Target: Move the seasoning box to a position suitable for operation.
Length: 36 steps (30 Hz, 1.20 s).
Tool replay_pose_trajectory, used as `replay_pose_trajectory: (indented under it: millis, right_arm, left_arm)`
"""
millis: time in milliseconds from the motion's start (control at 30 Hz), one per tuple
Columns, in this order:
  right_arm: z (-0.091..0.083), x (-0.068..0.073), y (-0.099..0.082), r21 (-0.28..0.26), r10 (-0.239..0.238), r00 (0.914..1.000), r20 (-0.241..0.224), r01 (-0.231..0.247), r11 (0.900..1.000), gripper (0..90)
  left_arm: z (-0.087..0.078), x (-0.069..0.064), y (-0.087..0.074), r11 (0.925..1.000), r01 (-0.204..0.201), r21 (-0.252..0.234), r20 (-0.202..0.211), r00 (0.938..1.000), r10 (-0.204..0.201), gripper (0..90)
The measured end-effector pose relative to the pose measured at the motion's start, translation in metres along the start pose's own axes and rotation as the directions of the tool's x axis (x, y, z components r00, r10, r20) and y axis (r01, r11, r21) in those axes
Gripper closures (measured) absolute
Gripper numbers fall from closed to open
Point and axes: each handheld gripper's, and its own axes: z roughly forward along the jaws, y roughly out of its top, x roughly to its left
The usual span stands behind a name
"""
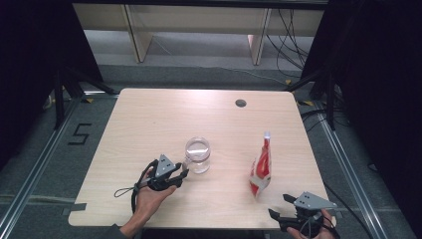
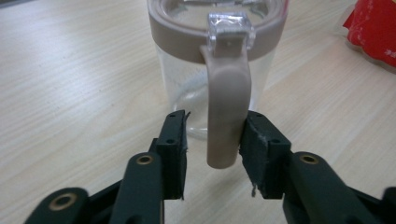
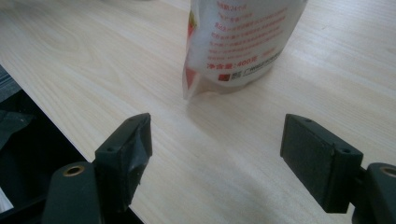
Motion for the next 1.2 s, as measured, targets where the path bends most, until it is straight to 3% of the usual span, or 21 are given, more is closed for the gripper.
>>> replay_pose_trajectory:
  millis: [167, 200, 267, 400, 433, 633, 667, 700, 767, 800, 867, 933, 1000, 1033, 1067, 1133, 1167, 1200]
  right_arm:
    - [0.0, 0.001, 0.0, 0.005, 0.008, 0.9999, 0.007, -0.008, 1.0, 25.7]
    - [0.0, 0.0, 0.0, 0.0, -0.008, 1.0, 0.003, 0.008, 1.0, 25.8]
    - [0.0, 0.0, 0.001, -0.004, -0.01, 0.9999, 0.005, 0.01, 0.9999, 25.7]
    - [0.0, 0.0, 0.0, -0.002, -0.015, 0.9999, 0.005, 0.015, 0.9999, 25.8]
    - [0.0, 0.0, 0.0, -0.004, -0.015, 0.9999, 0.0, 0.015, 0.9999, 25.8]
    - [0.0, 0.0, 0.0, -0.003, -0.021, 0.9998, 0.006, 0.021, 0.9998, 25.8]
    - [0.0, 0.001, 0.0, 0.008, -0.01, 1.0, 0.002, 0.01, 0.9999, 25.8]
    - [0.0, 0.0, 0.0, 0.004, -0.027, 0.9995, 0.014, 0.027, 0.9996, 25.8]
    - [0.0, 0.001, 0.0, 0.008, -0.006, 1.0, -0.004, 0.006, 0.9999, 25.8]
    - [0.0, 0.0, 0.0, -0.003, -0.018, 0.9998, 0.007, 0.018, 0.9998, 25.8]
    - [0.0, 0.0, 0.0, 0.002, -0.014, 0.9999, 0.011, 0.014, 0.9999, 25.8]
    - [-0.001, 0.001, 0.0, 0.006, -0.012, 0.9999, 0.007, 0.012, 0.9999, 25.9]
    - [0.0, 0.0, 0.0, -0.003, -0.016, 0.9999, 0.001, 0.016, 0.9999, 26.0]
    - [0.0, 0.0, 0.0, -0.002, -0.011, 0.9999, -0.004, 0.011, 0.9999, 26.0]
    - [0.0, 0.001, 0.0, 0.009, -0.005, 1.0, -0.005, 0.005, 0.9999, 26.0]
    - [-0.001, 0.0, 0.0, -0.006, -0.02, 0.9998, 0.002, 0.02, 0.9998, 27.1]
    - [0.0, 0.0, 0.0, -0.01, -0.021, 0.9998, -0.004, 0.021, 0.9997, 27.1]
    - [0.0, 0.002, 0.0, -0.003, -0.003, 1.0, -0.003, 0.003, 1.0, 27.1]
  left_arm:
    - [0.004, -0.004, 0.011, 0.999, -0.012, -0.042, -0.001, 0.9999, 0.012, 60.4]
    - [0.004, -0.004, 0.013, 0.9984, -0.04, -0.041, -0.017, 0.9991, 0.039, 62.1]
    - [0.005, -0.005, 0.015, 0.9971, -0.064, -0.041, -0.004, 0.9979, 0.064, 68.0]
    - [0.004, -0.002, 0.014, 0.9982, -0.04, -0.045, 0.025, 0.9988, 0.041, 70.9]
    - [0.004, -0.001, 0.014, 0.9988, -0.018, -0.046, 0.032, 0.9993, 0.019, 71.3]
    - [0.002, 0.003, 0.014, 0.9982, -0.044, -0.04, 0.065, 0.9968, 0.047, 72.3]
    - [0.002, 0.002, 0.013, 0.9989, -0.014, -0.044, 0.083, 0.9964, 0.018, 72.3]
    - [0.001, 0.003, 0.013, 0.9992, -0.008, -0.04, 0.095, 0.9954, 0.011, 72.3]
    - [0.0, 0.003, 0.012, 0.9991, -0.01, -0.04, 0.107, 0.9942, 0.015, 72.4]
    - [0.0, 0.003, 0.012, 0.9989, 0.001, -0.048, 0.121, 0.9927, 0.005, 72.4]
    - [-0.001, 0.004, 0.012, 0.9988, -0.024, -0.042, 0.124, 0.9918, 0.029, 72.5]
    - [-0.002, 0.003, 0.011, 0.999, -0.008, -0.044, 0.149, 0.9887, 0.014, 72.6]
    - [-0.003, 0.002, 0.011, 0.9987, -0.025, -0.044, 0.161, 0.9864, 0.031, 72.6]
    - [-0.003, 0.001, 0.01, 0.9986, -0.017, -0.051, 0.181, 0.9831, 0.026, 72.6]
    - [-0.004, 0.001, 0.01, 0.9963, -0.063, -0.059, 0.184, 0.9802, 0.073, 72.6]
    - [-0.004, -0.002, 0.009, 0.9973, -0.051, -0.053, 0.213, 0.9751, 0.061, 72.6]
    - [-0.004, -0.002, 0.009, 0.9955, -0.072, -0.061, 0.227, 0.9701, 0.084, 72.6]
    - [-0.004, -0.004, 0.008, 0.9963, -0.06, -0.062, 0.243, 0.9672, 0.073, 72.6]
